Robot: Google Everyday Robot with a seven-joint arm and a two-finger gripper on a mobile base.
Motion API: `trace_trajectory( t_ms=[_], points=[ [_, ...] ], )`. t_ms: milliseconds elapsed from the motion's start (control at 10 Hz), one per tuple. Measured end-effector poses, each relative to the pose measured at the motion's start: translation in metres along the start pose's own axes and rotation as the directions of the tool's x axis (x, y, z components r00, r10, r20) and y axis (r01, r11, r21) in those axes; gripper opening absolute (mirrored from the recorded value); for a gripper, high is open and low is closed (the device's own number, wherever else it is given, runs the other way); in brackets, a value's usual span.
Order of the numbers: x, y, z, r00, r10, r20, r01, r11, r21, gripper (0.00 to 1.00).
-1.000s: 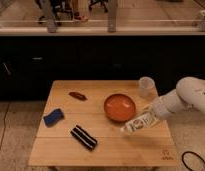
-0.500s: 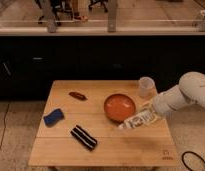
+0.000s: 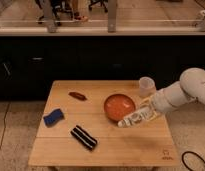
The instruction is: Place the bottle in the ceramic bowl
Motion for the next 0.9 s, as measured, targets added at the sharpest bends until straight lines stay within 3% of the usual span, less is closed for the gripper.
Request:
trace_trajectory(
  t_ms=[400, 900],
  points=[
    [-0.008, -0.016, 0.006, 1.0, -0.008, -0.003, 0.008, 1.0, 0.003, 0.0],
    [-0.016, -0.057, 0.025, 1.0, -0.015, -0.008, 0.015, 1.0, -0.003, 0.0]
  ],
)
